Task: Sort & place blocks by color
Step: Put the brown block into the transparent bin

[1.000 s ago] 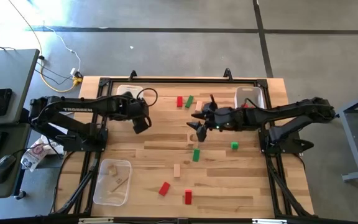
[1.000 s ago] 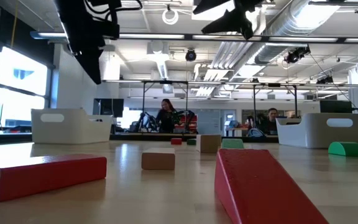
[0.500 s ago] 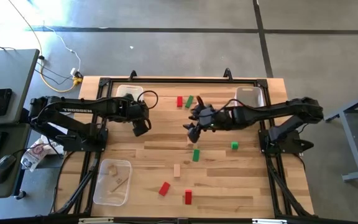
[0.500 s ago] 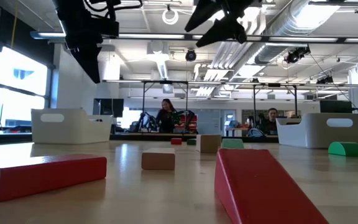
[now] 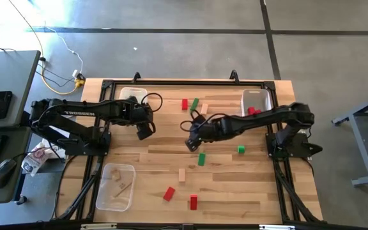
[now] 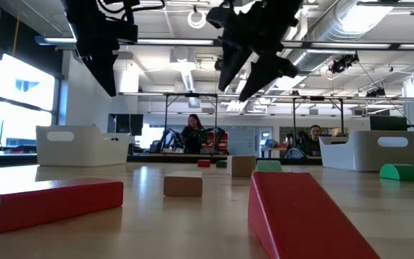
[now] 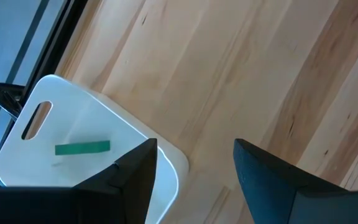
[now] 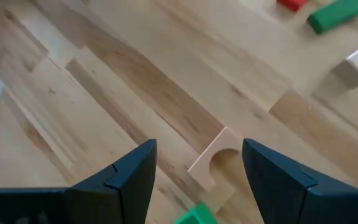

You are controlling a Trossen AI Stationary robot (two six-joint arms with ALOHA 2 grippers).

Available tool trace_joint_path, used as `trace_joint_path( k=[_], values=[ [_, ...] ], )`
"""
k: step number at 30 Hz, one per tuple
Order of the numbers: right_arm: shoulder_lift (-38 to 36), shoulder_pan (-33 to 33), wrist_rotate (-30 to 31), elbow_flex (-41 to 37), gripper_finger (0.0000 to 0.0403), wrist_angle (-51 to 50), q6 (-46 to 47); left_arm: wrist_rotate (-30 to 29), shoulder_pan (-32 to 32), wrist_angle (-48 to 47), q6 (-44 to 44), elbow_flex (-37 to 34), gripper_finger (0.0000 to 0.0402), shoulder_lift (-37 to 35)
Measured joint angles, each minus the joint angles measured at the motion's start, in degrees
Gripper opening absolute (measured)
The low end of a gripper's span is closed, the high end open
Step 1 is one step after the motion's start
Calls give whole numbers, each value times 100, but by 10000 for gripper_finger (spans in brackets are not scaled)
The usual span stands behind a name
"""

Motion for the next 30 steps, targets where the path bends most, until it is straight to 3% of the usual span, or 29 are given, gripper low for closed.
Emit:
trace_joint_path(
  k=[14,30],
  values=[
    [694,25,136,0,225,-102,946,-32,-2,78,185,0,200,0],
    [1180,25,-92,-2,224,-42,1196,-42,-2,104,197,0,200,0]
  ],
)
